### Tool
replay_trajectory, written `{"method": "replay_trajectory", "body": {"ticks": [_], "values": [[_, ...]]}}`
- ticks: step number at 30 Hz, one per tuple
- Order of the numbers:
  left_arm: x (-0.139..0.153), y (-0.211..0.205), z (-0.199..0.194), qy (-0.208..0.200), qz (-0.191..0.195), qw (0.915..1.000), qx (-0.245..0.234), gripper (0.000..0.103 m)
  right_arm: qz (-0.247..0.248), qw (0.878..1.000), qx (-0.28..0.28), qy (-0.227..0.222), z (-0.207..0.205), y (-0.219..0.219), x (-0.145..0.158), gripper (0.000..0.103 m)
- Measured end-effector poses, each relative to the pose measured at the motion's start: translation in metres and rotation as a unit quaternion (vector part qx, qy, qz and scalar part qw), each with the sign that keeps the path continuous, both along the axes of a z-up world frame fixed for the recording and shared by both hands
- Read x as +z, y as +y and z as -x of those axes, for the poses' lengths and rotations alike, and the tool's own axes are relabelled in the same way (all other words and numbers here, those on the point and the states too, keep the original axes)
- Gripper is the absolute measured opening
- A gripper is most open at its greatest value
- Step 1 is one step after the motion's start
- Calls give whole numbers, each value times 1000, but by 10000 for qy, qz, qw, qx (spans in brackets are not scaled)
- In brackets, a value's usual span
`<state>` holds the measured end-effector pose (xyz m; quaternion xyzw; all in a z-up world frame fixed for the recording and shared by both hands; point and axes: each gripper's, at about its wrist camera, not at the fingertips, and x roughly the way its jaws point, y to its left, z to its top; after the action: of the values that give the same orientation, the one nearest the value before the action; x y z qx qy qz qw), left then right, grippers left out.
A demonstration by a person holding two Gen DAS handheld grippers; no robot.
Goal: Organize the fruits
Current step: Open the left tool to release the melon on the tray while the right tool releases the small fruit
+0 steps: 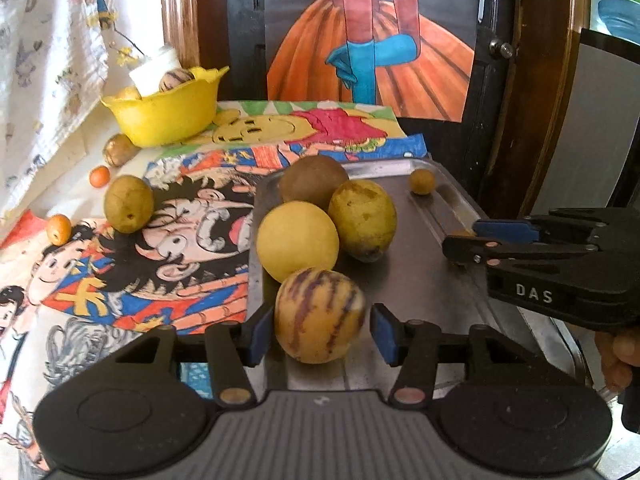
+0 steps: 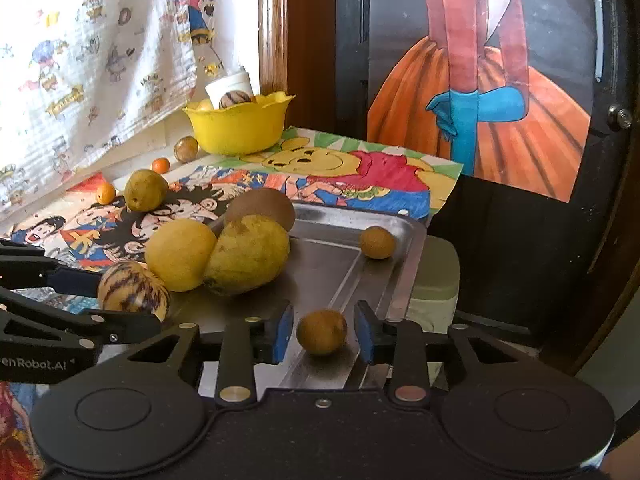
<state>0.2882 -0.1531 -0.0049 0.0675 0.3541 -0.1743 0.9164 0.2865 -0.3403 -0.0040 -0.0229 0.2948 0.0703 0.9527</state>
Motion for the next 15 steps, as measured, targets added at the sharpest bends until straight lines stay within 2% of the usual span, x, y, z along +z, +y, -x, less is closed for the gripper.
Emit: {"method": "replay_trajectory", "body": {"ticks": [7, 12, 15], "values": [[15, 22, 19, -142, 118, 9994, 293, 77, -52, 9999, -128, -103, 25, -1, 16, 53], [26, 45, 38, -186, 344, 9975, 581, 92, -194, 9994, -207, -198, 50, 3, 29, 75], [34, 60, 51, -250, 510, 9952, 801, 100, -309, 9990, -229, -247, 67, 7, 38, 84]]}}
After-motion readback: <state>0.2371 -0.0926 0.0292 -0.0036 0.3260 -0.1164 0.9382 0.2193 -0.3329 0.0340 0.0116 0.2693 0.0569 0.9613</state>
